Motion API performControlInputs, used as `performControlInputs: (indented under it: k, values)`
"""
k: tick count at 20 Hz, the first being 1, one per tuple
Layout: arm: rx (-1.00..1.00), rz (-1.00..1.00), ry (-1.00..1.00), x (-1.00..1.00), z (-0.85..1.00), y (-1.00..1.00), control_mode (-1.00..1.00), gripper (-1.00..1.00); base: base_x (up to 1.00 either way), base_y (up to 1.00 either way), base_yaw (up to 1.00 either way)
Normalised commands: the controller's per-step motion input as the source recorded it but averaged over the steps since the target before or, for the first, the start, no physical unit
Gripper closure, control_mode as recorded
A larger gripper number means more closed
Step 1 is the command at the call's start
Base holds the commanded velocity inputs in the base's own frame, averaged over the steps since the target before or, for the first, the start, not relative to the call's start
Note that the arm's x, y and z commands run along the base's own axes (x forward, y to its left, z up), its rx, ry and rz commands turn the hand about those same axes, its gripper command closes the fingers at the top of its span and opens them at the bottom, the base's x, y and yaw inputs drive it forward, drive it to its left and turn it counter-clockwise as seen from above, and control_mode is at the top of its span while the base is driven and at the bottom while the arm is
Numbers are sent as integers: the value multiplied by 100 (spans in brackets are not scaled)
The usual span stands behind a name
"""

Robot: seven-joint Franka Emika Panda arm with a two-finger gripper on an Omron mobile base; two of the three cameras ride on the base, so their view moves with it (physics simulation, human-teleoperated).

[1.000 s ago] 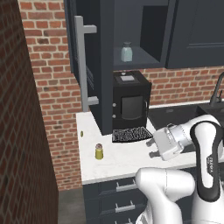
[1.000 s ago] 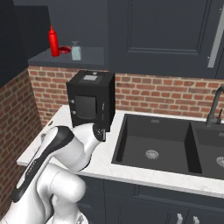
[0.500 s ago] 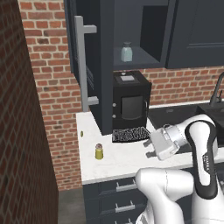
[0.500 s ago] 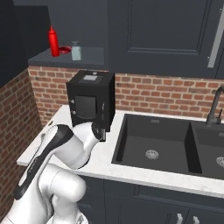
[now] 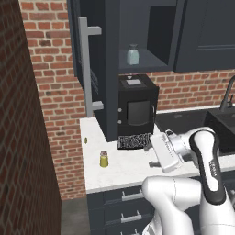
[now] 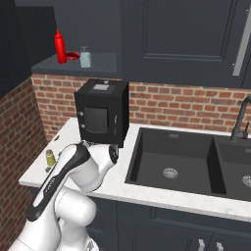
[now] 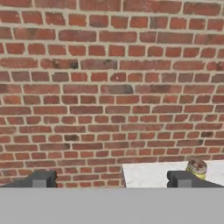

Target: Put the shaker and condiment bottle from the counter next to their counterparts in the cabinet.

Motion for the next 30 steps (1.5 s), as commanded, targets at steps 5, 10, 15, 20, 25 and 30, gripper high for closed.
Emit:
performControlInputs:
  k: [5, 10, 15, 20, 25, 30]
  values:
    - [6, 0, -11, 4, -5, 9, -100, -100, 0, 0, 0]
    - [0, 0, 1, -7, -19, 13, -100, -100, 0, 0, 0]
    - [-1, 0, 0, -18, -53, 47, -100, -100, 0, 0, 0]
    - [0, -2, 0, 7, -27, 10, -100, -100, 0, 0, 0]
    - [0, -8, 0, 9, -38, 0, -100, -100, 0, 0, 0]
    - [0, -10, -4, 0, -57, 5, -100, -100, 0, 0, 0]
